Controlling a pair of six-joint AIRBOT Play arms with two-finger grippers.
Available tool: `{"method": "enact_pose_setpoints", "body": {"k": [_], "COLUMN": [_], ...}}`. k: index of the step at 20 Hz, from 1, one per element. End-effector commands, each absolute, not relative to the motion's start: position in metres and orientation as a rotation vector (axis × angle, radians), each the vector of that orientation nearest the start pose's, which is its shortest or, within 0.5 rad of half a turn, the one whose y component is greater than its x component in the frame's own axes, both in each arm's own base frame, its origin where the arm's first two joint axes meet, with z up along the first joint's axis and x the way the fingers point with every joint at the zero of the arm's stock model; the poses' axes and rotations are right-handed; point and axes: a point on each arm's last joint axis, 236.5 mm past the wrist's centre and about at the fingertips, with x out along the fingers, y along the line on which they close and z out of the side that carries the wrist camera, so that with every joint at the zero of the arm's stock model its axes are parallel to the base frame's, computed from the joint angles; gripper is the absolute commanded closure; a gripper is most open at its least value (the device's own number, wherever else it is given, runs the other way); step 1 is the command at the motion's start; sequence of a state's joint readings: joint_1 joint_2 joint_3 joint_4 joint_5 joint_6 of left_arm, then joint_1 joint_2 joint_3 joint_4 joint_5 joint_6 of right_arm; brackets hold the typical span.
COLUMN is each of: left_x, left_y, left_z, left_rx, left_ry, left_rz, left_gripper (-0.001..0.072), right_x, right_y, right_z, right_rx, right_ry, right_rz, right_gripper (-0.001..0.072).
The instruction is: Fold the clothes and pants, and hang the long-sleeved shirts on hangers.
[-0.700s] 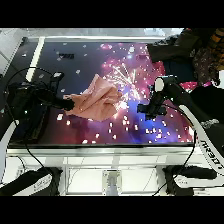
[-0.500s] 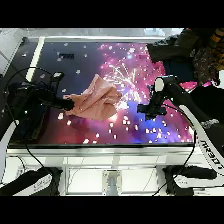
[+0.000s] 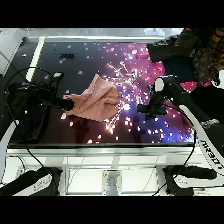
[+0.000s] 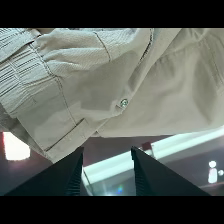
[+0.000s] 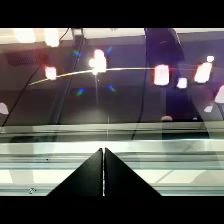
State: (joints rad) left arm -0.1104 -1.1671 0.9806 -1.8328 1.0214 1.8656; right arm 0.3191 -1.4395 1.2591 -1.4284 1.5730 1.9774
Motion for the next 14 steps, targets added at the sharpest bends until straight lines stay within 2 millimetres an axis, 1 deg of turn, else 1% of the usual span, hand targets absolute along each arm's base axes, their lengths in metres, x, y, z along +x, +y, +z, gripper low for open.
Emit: {"method": "enact_pose_setpoints", "body": {"k": [1,7,9,10,14], "left_x": [0.358,0.358,0.358,0.358,0.358], "left_y": [-0.092,-0.092,-0.092,-0.092,-0.092], "left_z": [0.002,0.002,0.002,0.002,0.002], "left_rx": [0.068,0.068,0.069,0.068,0.068], "left_ry": [1.168,1.168,1.168,1.168,1.168], "left_rz": [-0.385,-0.385,-0.385,-0.385,-0.385], "left_gripper": [0.0331,0.0331,0.0331,0.0331,0.0331], "right_x": [0.285,0.285,0.289,0.290,0.289], "right_y": [0.130,0.130,0.123,0.120,0.120], "right_z": [-0.021,-0.021,-0.022,-0.022,-0.022], "right_rx": [0.135,0.132,0.045,0.031,0.032], "right_ry": [1.790,1.790,1.773,1.770,1.771], "right_rz": [-0.025,-0.022,0.042,0.039,0.040], "right_gripper": [0.0692,0.0692,0.0692,0.0692,0.0692]}}
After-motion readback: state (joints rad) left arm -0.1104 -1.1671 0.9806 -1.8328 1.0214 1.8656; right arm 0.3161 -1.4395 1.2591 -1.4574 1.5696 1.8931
